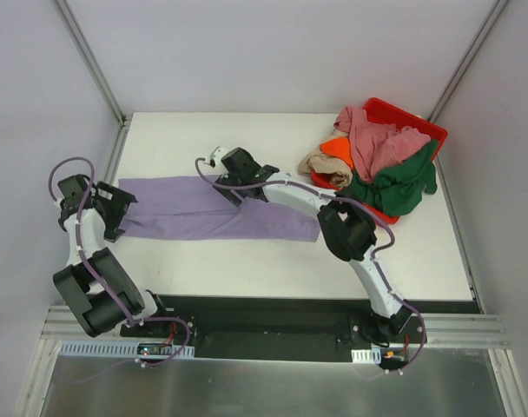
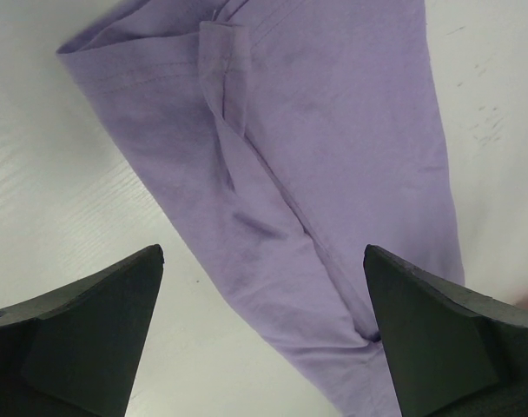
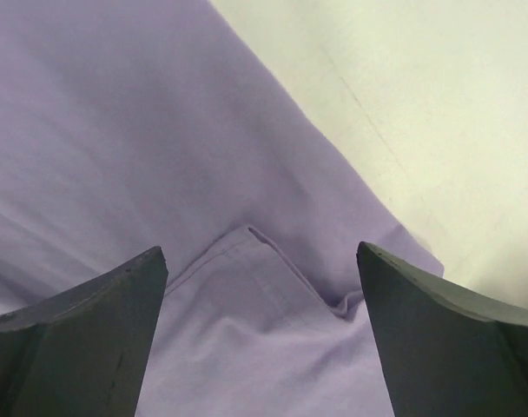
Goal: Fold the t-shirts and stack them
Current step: Fold the other side of the tshirt into a rectangle, then rotate the tshirt 90 degrees
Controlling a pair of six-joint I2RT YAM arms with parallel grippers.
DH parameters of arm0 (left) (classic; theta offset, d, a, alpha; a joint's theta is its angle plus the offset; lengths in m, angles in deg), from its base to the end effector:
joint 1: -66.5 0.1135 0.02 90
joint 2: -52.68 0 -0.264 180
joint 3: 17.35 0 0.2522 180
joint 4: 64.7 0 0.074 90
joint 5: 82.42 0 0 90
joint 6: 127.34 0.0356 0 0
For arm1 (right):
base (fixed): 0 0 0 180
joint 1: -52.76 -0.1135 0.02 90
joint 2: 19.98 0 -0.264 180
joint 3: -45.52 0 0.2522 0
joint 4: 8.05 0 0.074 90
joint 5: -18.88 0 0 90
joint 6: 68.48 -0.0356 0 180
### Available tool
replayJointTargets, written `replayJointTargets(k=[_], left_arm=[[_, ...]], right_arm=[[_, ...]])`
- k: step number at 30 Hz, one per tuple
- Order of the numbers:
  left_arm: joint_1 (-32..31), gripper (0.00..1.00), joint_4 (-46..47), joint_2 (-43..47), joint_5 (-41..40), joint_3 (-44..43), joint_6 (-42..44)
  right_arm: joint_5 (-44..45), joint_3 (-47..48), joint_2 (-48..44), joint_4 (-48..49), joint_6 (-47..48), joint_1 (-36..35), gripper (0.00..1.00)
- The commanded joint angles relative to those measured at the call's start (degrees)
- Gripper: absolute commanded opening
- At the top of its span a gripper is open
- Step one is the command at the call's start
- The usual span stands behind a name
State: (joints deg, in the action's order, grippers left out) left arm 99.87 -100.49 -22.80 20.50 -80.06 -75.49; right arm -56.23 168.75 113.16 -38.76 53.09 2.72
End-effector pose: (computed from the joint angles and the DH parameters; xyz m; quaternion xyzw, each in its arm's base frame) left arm 0.2313 0.1428 0.2318 -0.5108 0.7774 -0.1198 0.3469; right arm 0.3482 0.4013 0.1922 -0.5478 0.7173 -0.0497 0.4277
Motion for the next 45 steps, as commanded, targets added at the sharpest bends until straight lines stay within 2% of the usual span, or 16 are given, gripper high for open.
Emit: replayJointTargets(k=[1, 6, 9, 13, 19, 23, 27, 31, 35, 37, 40, 42, 45], left_arm=[[-0.75, 0.99, -0.22, 4.99, 2.36, 0.87, -0.70], [-6.89, 0.99, 1.36, 1.94, 4.29, -2.54, 0.88], [-11.82, 0.99, 1.37, -6.13, 5.17, -9.03, 2.72], [-13.41, 0.98, 1.45, -19.58, 11.22, -17.92, 3.52], [-13.42, 0.99, 3.74, -30.93, 13.52, -21.45, 3.34], [-14.03, 0.99, 4.97, -31.57, 11.68, -16.10, 2.82], [-14.20, 0.99, 4.97, -25.44, 10.98, -6.80, 0.80], [-15.17, 0.99, 5.15, -13.85, 10.80, 5.41, -1.92], [-20.08, 0.99, 5.06, 0.83, 8.78, 17.98, -7.27], [-23.15, 0.99, 4.88, 7.42, 9.57, 24.65, -10.35], [-27.11, 0.99, 4.71, 18.58, 11.58, 33.28, -19.73], [-29.40, 0.99, 4.36, 26.57, 14.83, 35.58, -23.19], [-30.81, 0.99, -1.95, 37.83, 12.49, 30.87, -22.07]], right_arm=[[-1.10, -4.15, -13.50, 4.56, -12.30, -0.67, 0.97], [2.24, -20.84, -25.80, 3.25, -25.48, -0.67, 0.96], [2.34, -29.99, -31.26, -0.71, -35.49, -0.41, 0.96], [-3.19, -38.70, -34.70, -0.02, -42.02, 0.99, 0.96], [-13.65, -36.27, -26.29, 2.79, -41.77, 6.61, 0.97], [-17.70, -29.77, -19.25, 1.58, -39.05, 10.31, 0.97], [-23.67, -20.11, -11.69, -2.38, -36.23, 14.70, 0.97], [-33.94, -7.38, -1.59, -7.30, -33.61, 18.83, 0.97], [-39.76, 7.56, 7.37, -11.07, -32.89, 20.77, 0.96], [-42.22, 17.92, 12.47, -14.76, -33.24, 20.86, 0.96], [-41.88, 26.74, 16.62, -13.47, -35.08, 21.04, 0.96], [-40.56, 27.38, 16.89, -10.58, -36.31, 21.12, 0.96], [-38.81, 27.55, 14.35, -9.77, -36.58, 21.21, 0.96]])
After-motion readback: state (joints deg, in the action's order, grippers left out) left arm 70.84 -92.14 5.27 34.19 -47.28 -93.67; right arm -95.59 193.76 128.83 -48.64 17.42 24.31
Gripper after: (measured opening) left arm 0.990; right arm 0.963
